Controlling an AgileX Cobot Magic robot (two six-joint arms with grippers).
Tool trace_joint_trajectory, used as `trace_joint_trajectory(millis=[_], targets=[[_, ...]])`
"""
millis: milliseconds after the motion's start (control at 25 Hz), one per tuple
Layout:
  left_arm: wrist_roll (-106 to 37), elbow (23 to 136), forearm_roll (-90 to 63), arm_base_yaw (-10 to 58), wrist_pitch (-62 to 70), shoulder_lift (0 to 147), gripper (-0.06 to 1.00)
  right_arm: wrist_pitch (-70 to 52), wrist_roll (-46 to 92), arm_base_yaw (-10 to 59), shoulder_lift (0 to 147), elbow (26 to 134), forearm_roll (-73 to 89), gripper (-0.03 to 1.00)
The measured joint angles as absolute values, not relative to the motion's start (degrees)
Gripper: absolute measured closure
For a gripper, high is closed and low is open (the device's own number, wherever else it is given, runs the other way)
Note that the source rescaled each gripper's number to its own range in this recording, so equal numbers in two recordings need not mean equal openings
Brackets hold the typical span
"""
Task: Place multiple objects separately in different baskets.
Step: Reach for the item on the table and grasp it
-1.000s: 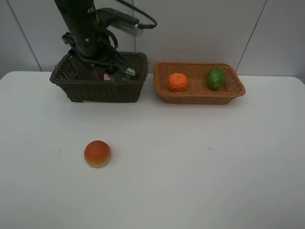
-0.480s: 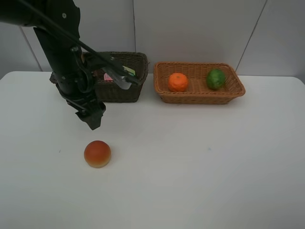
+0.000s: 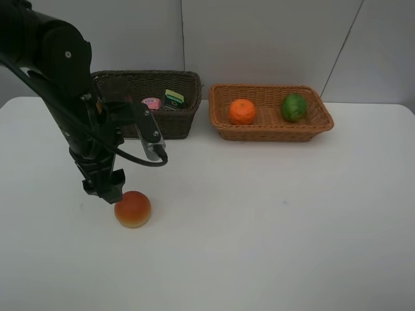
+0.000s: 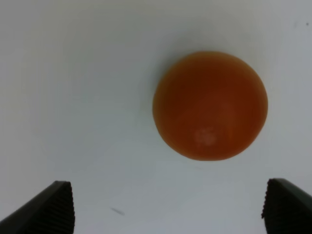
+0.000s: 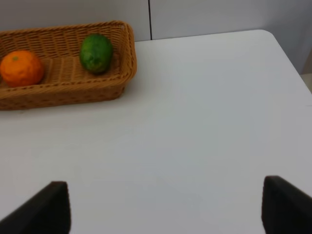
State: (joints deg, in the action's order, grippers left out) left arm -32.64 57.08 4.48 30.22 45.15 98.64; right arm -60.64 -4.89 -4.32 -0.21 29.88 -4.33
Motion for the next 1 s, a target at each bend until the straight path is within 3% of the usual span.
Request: trace_joint_trajectory(millis=[400, 1000], targets=[[-44.84, 50.31, 0.0, 30.22, 39.96, 98.6, -0.06, -60.64, -4.89, -4.32, -0.21, 29.88, -4.33, 0.3], [-45.79, 49.89, -1.5, 32.87, 32.96, 102.38, -0.06, -60.64, -4.89, -4.32, -0.21, 29.88, -4.33, 0.3]])
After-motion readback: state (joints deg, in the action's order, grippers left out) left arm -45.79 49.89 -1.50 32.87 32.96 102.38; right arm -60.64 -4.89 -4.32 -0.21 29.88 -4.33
